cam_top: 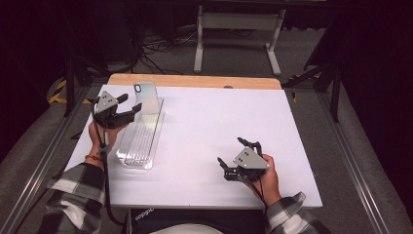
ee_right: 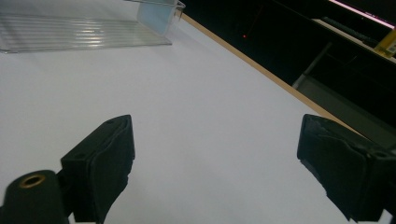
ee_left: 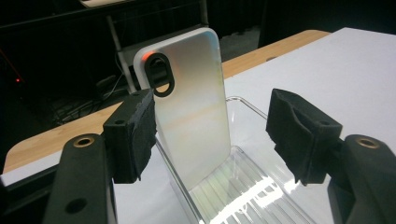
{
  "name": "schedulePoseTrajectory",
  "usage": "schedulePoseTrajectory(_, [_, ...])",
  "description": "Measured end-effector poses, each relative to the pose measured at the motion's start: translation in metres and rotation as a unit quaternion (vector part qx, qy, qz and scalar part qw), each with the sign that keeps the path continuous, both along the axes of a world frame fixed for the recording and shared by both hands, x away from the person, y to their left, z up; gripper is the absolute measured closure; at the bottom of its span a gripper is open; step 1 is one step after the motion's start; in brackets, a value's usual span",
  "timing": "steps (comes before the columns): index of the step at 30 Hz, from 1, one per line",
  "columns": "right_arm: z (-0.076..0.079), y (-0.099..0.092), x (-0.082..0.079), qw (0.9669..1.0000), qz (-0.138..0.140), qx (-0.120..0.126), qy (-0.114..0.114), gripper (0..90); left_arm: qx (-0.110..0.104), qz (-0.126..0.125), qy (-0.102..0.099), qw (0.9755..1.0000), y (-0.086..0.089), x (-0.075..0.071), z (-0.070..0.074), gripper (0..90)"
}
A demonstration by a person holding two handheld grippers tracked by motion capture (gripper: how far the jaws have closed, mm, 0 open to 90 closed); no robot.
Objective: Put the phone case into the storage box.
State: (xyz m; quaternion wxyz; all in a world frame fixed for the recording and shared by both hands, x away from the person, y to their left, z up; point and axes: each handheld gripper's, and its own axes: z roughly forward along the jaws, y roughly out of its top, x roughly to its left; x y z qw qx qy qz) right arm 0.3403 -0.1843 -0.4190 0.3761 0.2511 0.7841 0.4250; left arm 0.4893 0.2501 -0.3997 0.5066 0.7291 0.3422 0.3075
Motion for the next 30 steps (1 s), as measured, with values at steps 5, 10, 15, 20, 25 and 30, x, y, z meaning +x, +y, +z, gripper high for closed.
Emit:
schedulePoseTrajectory(5, [0.0,0.001,0.0,1.0,0.002,-0.002,0.0,11.2,-0.005,-0.009,0.0,0.9999,-0.002,-0.001,0.0,32.7])
schedulePoseTrajectory(10, [0.0,0.0,0.0,1.0,0.002,0.0,0.003,11.2,-0.013,-0.02,-0.004,0.9997,-0.002,-0.003,0.001,30.9])
schedulePoseTrajectory(15, [0.0,0.0,0.0,1.0,0.002,0.004,0.001,11.2,-0.019,-0.033,-0.002,0.9993,-0.005,-0.004,0.002,27.1])
schedulePoseTrajectory(20, [0.0,0.0,0.0,1.0,0.003,0.003,0.002,10.7,-0.015,-0.042,0.002,0.999,-0.009,-0.006,0.002,22.8])
schedulePoseTrajectory(25, [0.0,0.0,0.0,1.0,0.004,0.002,0.001,10.7,-0.009,-0.052,0.003,0.9986,-0.013,-0.013,0.003,18.1])
schedulePoseTrajectory(30, [0.001,0.001,0.0,1.0,0.005,0.003,0.002,10.8,-0.009,-0.059,-0.002,0.9982,-0.017,-0.019,0.004,14.8])
